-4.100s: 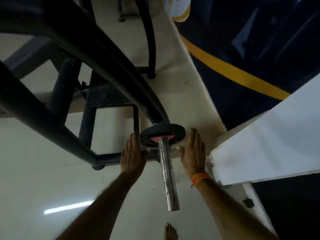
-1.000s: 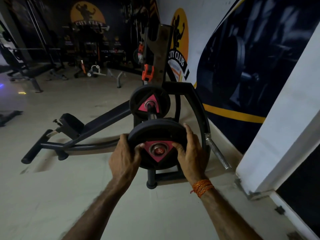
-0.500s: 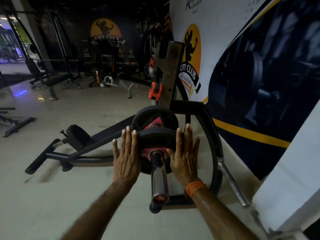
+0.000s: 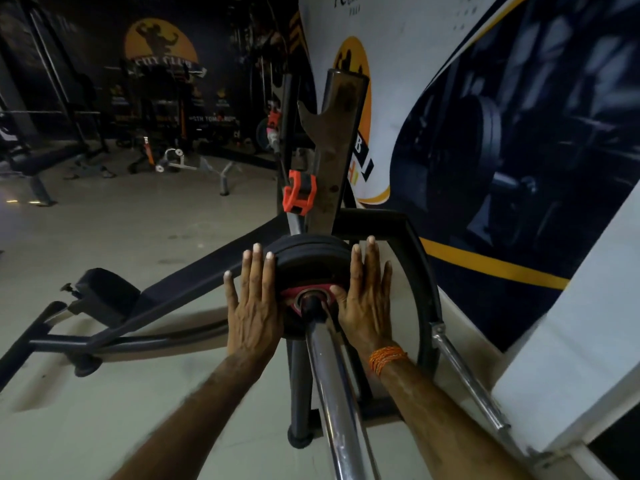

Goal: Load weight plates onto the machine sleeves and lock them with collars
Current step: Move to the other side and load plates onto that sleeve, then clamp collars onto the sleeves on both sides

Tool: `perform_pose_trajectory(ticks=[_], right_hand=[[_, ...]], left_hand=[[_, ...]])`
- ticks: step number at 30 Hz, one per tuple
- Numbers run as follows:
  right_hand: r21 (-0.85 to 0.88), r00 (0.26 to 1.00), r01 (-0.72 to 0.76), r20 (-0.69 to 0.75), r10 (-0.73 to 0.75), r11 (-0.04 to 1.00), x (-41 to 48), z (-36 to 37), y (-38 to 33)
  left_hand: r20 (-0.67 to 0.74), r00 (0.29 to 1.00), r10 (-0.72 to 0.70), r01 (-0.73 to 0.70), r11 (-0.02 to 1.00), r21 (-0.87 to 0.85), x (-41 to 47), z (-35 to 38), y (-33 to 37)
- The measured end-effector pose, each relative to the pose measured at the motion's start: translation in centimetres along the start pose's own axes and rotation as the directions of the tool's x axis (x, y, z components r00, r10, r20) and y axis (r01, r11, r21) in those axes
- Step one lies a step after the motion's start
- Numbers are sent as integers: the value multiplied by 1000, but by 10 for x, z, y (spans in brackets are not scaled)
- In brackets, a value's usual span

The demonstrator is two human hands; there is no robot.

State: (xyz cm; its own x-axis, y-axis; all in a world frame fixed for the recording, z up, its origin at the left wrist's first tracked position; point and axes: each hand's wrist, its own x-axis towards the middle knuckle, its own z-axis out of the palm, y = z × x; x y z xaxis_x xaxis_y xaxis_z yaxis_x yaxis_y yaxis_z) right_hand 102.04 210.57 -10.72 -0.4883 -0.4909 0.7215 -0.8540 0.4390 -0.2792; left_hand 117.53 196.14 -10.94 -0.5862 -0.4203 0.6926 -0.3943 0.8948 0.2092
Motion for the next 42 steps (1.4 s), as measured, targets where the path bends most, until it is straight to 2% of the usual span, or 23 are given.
perform_pose_trajectory(ticks=[7,13,16,19,21,23,26,30,33,38,42], right_hand=[[84,1000,-29,-2,29,996,5,1,-5],[155,999,-15,41,9,988,5,-14,-2],[203,998,-58,-15,62,977,16,-28,-20],[256,992,-122,30,119,959,45,-41,-44],[285,981,-163,145,126,945,65,-46,-55],[316,967,-204,216,139,927,79,-45,-59],[300,959,-243,217,182,923,86,-38,-60],[321,944,-294,243,221,900,87,-36,-60],[317,931,-316,287,227,894,88,-38,-60],[321,926,-333,291,242,887,88,-42,-66],[314,915,-345,324,242,884,89,-47,-69]], left_hand=[[-21,998,66,-67,996,-66,6,7,-9],[88,996,31,-20,993,-120,3,-7,-8],[83,994,65,-41,963,-267,8,-20,-12],[73,997,-33,62,898,-436,38,-32,-16],[157,984,-88,157,840,-519,71,-35,-20],[259,964,-62,211,772,-600,108,-29,-25],[339,937,-78,298,685,-665,158,-13,-31],[529,839,-128,517,491,-701,215,3,-34],[660,717,-224,686,391,-614,240,15,-28],[685,674,-276,739,234,-632,250,25,-15],[695,680,-232,733,223,-643,254,25,-27]])
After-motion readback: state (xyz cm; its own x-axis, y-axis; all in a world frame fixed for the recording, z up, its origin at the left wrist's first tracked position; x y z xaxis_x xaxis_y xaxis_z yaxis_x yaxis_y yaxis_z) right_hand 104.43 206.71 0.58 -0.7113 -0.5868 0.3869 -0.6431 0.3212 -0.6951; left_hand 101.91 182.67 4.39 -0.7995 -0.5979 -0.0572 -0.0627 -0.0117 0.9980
